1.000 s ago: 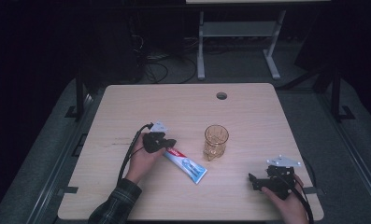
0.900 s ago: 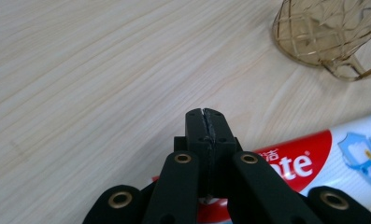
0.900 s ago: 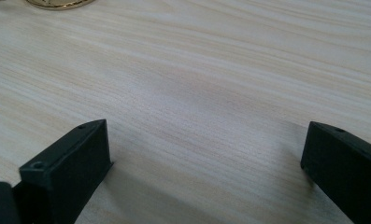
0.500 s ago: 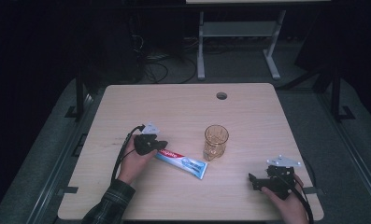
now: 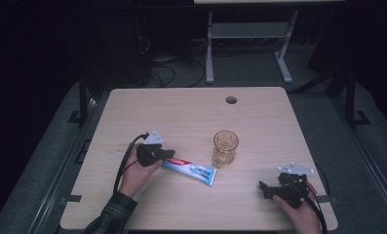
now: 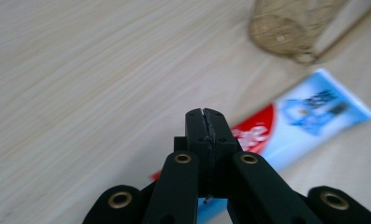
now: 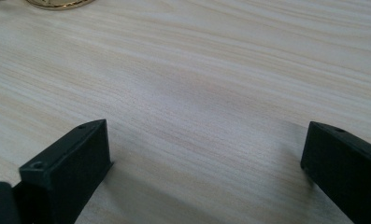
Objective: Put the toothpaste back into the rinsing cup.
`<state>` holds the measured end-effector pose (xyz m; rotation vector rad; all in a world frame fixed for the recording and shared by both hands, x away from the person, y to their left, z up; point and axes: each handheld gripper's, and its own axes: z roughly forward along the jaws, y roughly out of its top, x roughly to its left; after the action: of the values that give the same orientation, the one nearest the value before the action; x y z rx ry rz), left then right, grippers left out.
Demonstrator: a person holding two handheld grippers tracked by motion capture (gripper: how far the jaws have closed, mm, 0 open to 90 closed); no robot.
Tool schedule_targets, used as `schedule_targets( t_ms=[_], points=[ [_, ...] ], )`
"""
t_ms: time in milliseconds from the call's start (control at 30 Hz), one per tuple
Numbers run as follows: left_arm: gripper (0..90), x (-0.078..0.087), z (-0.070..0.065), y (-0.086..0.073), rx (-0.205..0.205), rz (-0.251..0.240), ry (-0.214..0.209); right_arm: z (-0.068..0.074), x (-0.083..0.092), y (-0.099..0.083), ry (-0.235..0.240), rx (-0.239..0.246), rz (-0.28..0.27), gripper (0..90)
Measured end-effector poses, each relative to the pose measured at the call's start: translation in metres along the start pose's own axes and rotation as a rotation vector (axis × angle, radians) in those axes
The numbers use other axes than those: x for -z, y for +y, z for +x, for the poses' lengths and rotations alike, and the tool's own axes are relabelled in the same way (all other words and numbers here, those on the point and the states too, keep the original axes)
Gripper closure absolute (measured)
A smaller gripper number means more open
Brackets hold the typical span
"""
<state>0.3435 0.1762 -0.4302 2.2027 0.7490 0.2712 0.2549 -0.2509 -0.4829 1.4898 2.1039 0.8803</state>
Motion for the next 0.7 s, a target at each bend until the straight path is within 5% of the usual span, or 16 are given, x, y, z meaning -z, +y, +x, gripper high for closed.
schedule_targets(
  t_ms=[167,567,700],
  points=[
    [90.0,-0.015,-0.025,0.004,-0.042,0.023,-0.072,0.0,0.0,0.0,0.001,0.001,0.0,0.8],
    [90.0,-0.044,-0.064,0.014,-0.121,0.06,-0.158,0.0,0.0,0.0,0.001,0.002,0.0,0.8],
    [90.0,-0.049,-0.07,0.014,-0.118,0.057,-0.172,0.0,0.0,0.0,0.001,0.003,0.0,0.7]
  ],
)
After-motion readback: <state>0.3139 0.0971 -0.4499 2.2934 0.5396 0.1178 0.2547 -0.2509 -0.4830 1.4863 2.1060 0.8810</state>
